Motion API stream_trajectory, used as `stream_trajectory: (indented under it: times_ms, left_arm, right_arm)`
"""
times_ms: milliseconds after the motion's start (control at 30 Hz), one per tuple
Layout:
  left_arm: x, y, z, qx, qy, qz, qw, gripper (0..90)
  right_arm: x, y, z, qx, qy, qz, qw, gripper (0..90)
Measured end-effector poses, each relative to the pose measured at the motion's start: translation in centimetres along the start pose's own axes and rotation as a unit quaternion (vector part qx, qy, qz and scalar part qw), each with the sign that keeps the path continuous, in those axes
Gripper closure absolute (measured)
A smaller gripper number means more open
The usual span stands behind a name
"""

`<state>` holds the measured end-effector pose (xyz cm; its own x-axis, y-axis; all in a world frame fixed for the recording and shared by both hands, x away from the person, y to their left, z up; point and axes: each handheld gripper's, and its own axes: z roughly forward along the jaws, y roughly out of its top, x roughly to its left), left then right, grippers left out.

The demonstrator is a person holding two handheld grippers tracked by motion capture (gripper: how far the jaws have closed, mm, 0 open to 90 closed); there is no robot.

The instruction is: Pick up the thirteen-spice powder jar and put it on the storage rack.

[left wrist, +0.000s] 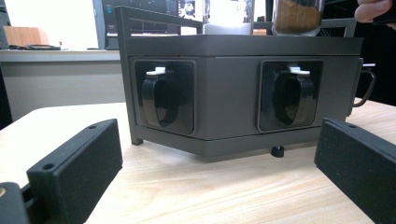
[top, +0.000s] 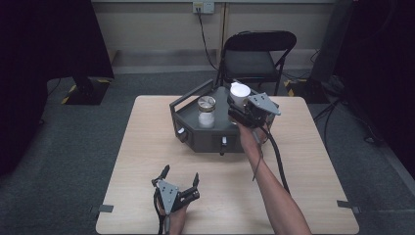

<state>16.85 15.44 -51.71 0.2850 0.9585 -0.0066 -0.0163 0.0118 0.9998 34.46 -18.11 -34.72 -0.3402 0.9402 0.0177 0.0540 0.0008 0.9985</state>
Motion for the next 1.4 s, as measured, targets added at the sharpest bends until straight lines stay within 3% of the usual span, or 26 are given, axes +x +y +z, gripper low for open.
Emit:
stream_trajectory:
  times_ms: [333, 1400]
  left_arm:
    - [0.1, 0.0, 0.0, 0.0, -0.002, 0.0, 1.0, 0.2]
    - [0.1, 0.0, 0.0, 0.0, -0.002, 0.0, 1.0, 0.2]
  right_arm:
    - [0.2, -0.8, 0.8, 0.017, -0.002, -0.002, 0.9999, 29.7]
    - [0.2, -1.8, 0.6, 0.001, -0.005, -0.002, 1.0, 29.6]
